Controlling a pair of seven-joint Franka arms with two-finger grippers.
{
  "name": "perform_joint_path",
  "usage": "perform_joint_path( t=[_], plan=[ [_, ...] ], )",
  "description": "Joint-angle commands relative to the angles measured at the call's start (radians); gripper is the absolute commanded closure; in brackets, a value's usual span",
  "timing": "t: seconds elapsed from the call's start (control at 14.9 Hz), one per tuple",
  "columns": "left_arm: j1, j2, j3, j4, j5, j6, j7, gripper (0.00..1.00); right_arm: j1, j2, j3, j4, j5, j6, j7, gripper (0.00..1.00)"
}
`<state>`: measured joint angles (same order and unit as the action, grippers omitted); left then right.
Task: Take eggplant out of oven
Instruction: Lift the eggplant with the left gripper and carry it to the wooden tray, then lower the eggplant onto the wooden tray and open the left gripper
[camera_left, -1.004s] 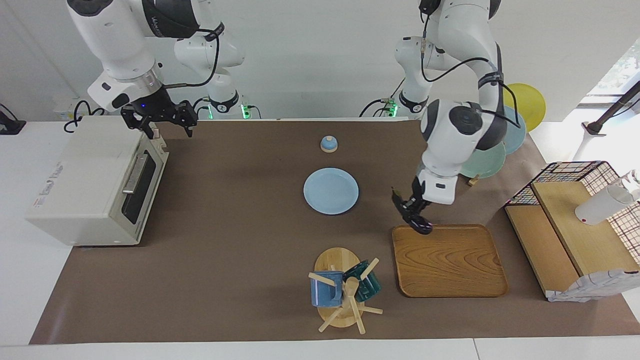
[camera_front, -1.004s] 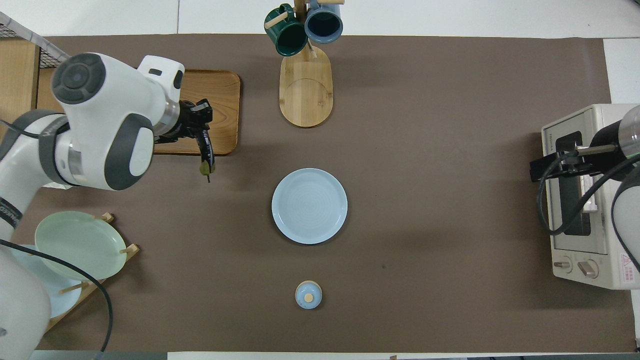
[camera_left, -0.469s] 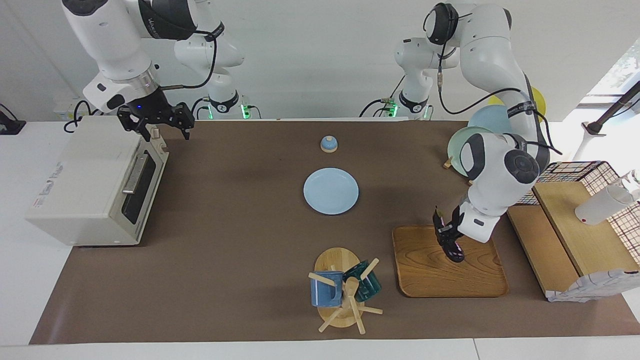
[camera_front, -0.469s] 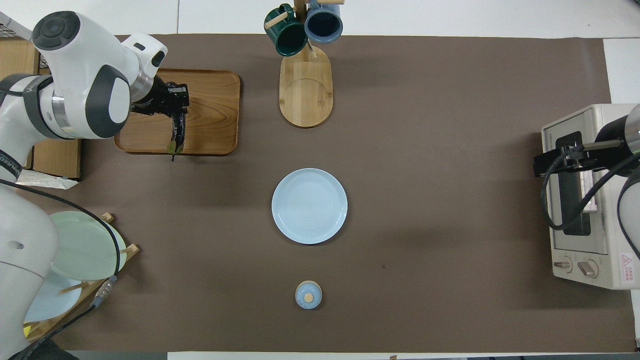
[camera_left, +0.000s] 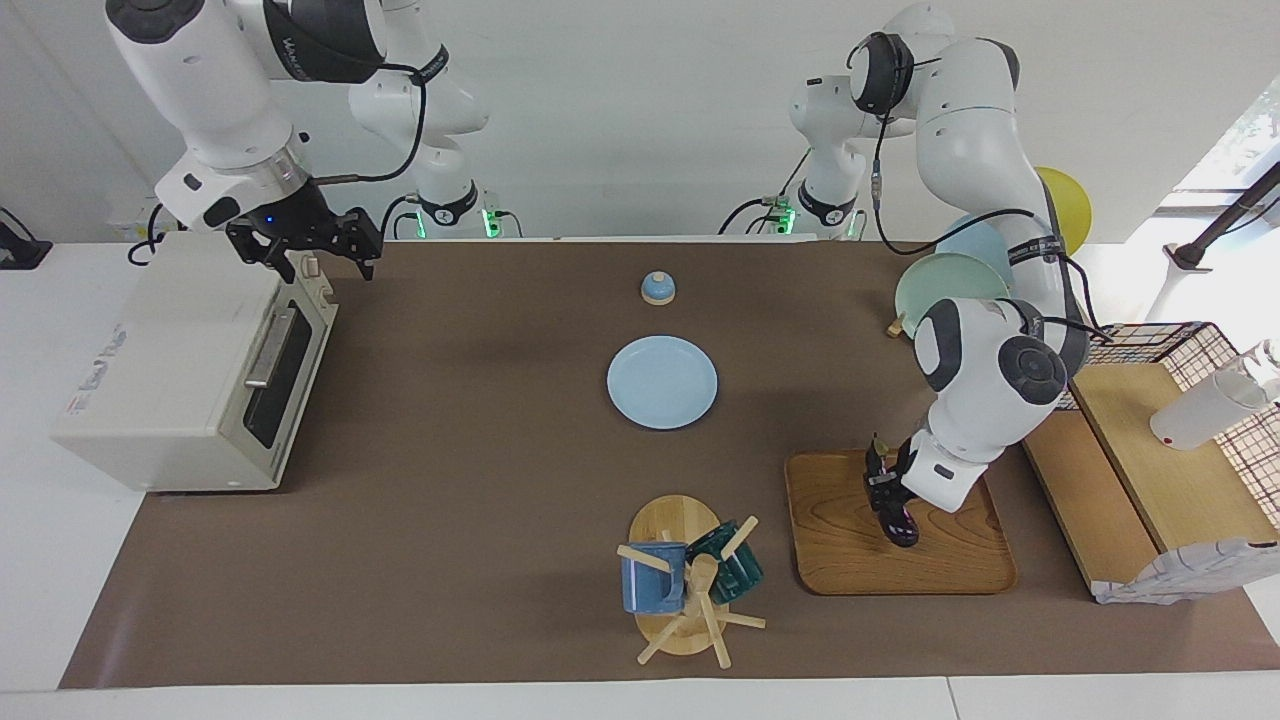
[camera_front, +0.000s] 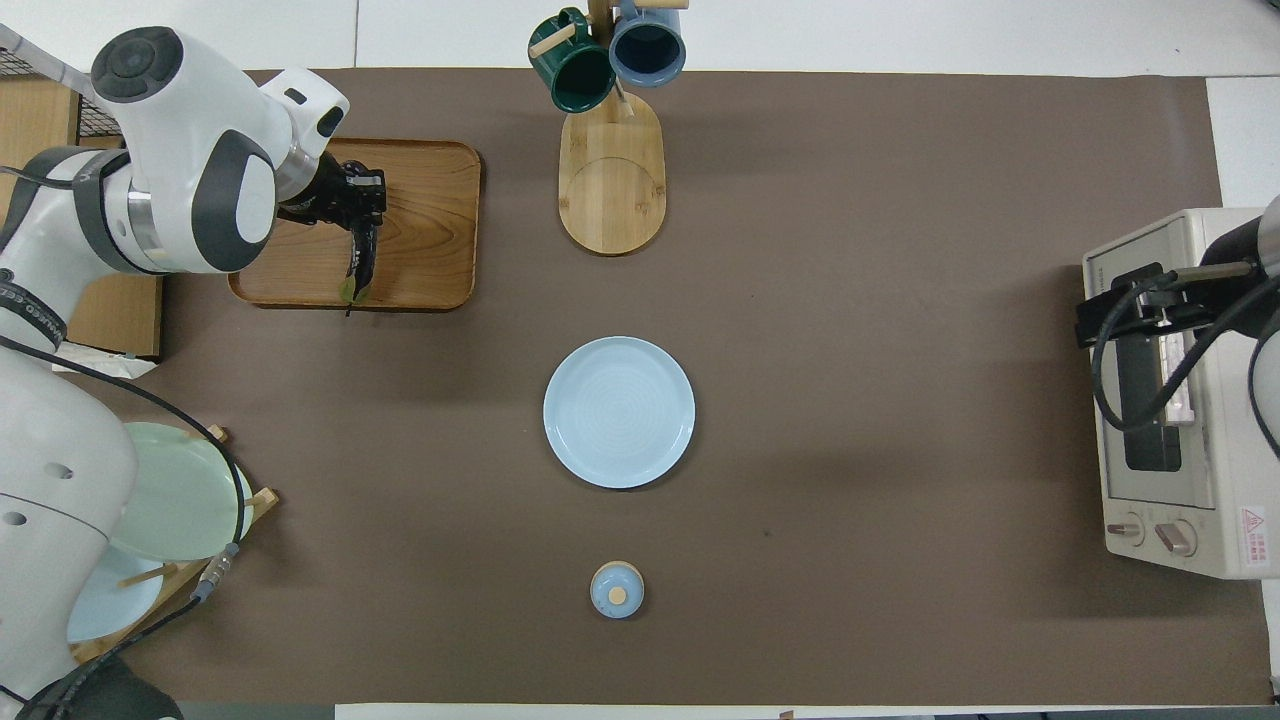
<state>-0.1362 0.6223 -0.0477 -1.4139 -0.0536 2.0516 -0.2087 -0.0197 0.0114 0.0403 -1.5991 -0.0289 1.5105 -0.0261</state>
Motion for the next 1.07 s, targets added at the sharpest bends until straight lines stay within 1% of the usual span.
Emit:
perform_joint_path(
  t=[0.0, 0.07, 0.13, 0.2, 0.33, 0.4, 0.54, 0.67, 1.0],
  plan=[
    [0.000, -0.003, -0.001, -0.019, 0.029, 0.030, 0.012, 1.00, 0.004, -0.014, 0.003, 0.002, -0.013, -0.020, 0.017, 0.00],
    [0.000, -0.004, -0.001, -0.017, 0.029, 0.029, 0.014, 1.00, 0.003, -0.022, 0.003, -0.010, -0.011, -0.020, 0.017, 0.00],
    [0.000, -0.004, -0.001, -0.017, 0.029, 0.019, 0.014, 0.42, 0.003, -0.025, 0.003, -0.016, -0.009, -0.020, 0.018, 0.00],
    [0.006, -0.006, -0.003, -0.013, 0.029, 0.006, 0.015, 0.00, -0.006, -0.024, 0.001, -0.015, -0.008, -0.018, 0.015, 0.00],
    [0.012, -0.007, -0.003, 0.004, 0.026, -0.048, 0.015, 0.00, -0.016, -0.022, 0.000, -0.013, -0.002, -0.018, 0.009, 0.00],
    [0.015, -0.022, -0.001, 0.009, 0.021, -0.060, 0.014, 0.00, -0.017, -0.022, 0.000, -0.009, -0.002, -0.018, 0.009, 0.00],
    [0.024, -0.097, -0.001, -0.011, 0.017, -0.080, 0.009, 0.00, -0.019, -0.019, -0.002, 0.002, -0.002, -0.016, 0.012, 0.00],
    [0.035, -0.172, -0.001, -0.016, 0.017, -0.149, 0.002, 0.00, -0.017, -0.021, -0.007, 0.002, -0.002, 0.009, 0.015, 0.00],
    [0.040, -0.343, 0.012, -0.016, 0.029, -0.319, -0.003, 0.00, -0.008, -0.025, -0.007, 0.002, -0.003, 0.011, 0.015, 0.00]
  ],
)
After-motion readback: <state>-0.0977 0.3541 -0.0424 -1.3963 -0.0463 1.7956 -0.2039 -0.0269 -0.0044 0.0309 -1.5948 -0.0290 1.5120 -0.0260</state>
